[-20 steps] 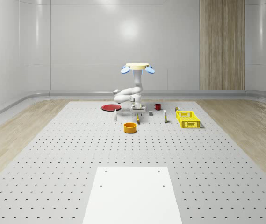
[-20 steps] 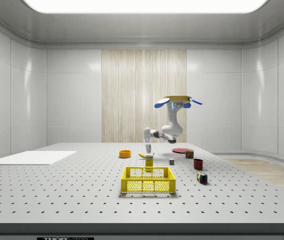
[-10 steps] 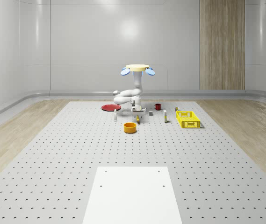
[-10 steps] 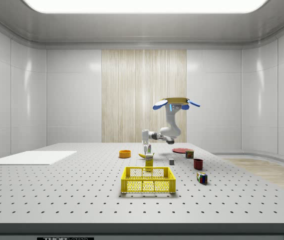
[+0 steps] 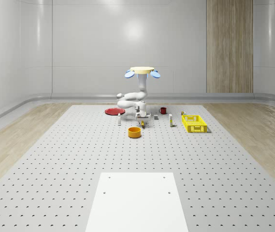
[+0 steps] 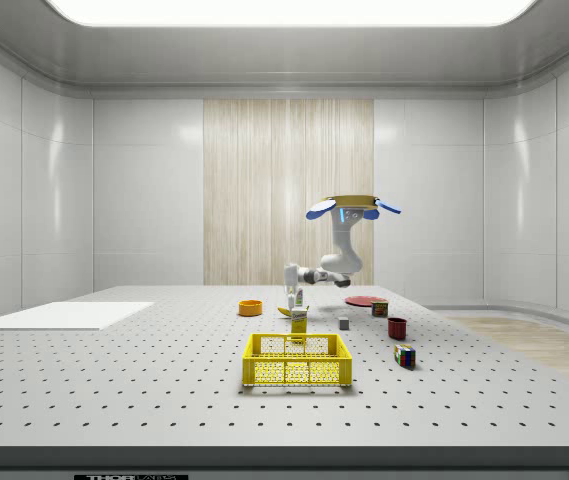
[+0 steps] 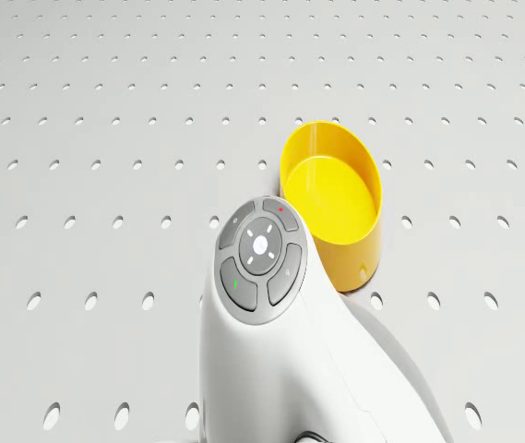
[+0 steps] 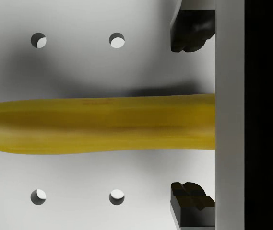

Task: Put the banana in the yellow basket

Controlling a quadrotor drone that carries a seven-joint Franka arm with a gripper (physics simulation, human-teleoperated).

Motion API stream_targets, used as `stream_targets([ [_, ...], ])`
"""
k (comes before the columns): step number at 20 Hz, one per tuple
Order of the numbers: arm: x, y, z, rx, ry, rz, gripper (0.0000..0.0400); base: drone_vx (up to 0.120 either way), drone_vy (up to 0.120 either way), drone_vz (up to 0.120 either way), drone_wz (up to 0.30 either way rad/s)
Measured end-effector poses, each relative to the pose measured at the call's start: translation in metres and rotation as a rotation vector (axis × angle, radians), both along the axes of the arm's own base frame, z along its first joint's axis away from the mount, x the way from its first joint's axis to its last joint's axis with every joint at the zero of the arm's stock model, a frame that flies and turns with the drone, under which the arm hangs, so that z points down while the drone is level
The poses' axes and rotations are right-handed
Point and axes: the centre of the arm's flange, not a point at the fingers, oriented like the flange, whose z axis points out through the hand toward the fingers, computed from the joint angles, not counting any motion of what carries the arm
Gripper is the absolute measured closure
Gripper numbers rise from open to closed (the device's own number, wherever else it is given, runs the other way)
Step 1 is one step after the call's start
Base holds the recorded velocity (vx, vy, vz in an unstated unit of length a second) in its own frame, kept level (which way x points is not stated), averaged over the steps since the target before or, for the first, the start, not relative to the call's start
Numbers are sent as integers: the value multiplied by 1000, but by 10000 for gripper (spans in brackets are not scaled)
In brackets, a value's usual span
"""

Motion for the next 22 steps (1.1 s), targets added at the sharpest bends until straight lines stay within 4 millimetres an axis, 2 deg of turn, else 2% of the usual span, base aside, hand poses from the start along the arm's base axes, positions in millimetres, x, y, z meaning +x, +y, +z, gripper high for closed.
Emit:
stream_targets([
  [8,0,3,19,0,0,0,0,0,0,0,0],
  [9,0,3,21,0,0,0,55,0,0,0,0],
  [11,0,3,24,0,0,0,132,0,0,0,0],
  [15,1,6,26,2,1,-20,220,0,0,0,0],
  [20,-2,-6,25,-5,0,63,212,0,0,0,0],
  [22,-2,-3,22,-6,0,41,212,0,0,0,0],
])
